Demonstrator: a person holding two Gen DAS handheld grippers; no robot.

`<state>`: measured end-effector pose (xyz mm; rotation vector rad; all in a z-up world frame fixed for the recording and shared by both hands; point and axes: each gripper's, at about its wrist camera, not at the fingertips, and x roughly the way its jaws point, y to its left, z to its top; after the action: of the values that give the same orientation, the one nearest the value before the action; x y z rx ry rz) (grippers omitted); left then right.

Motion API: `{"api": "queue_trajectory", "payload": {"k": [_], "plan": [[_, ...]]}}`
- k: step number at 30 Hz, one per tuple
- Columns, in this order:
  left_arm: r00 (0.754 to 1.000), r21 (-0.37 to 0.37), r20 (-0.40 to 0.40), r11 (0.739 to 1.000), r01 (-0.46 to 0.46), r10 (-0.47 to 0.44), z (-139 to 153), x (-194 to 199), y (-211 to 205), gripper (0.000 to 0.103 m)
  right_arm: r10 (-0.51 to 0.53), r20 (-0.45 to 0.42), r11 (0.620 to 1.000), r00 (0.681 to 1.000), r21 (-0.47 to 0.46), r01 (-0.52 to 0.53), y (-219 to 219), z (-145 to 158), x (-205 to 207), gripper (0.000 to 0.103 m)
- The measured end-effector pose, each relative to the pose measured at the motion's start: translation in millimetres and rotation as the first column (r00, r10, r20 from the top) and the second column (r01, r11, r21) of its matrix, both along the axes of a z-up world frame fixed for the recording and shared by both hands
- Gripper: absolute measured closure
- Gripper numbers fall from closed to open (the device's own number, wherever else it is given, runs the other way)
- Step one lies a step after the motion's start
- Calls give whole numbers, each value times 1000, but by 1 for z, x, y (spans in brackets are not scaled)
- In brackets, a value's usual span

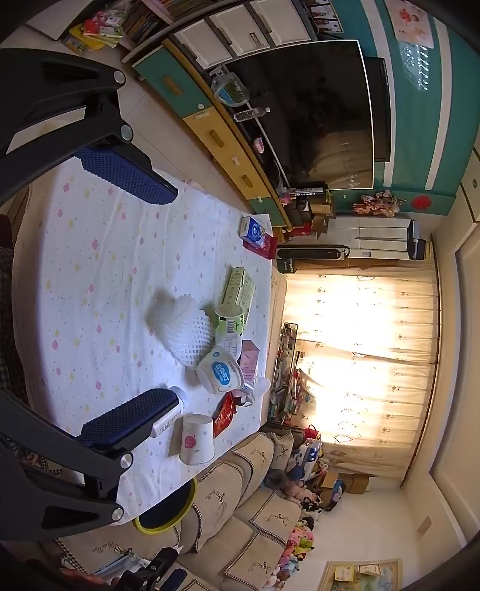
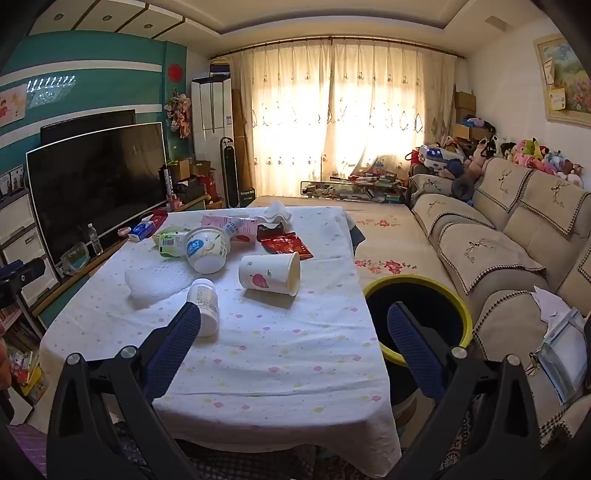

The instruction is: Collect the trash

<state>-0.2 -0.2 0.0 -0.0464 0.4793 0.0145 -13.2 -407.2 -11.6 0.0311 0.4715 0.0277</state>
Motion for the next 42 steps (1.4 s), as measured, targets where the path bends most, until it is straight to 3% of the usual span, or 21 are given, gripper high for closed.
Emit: {"api": "queue_trajectory", "payload": {"k": [42], "plan": [[1000,-10,-22,1000,5,-6,-5,1,-5,5,-1,-21,1000,1000,9,1,-2,-2,4,6]]}}
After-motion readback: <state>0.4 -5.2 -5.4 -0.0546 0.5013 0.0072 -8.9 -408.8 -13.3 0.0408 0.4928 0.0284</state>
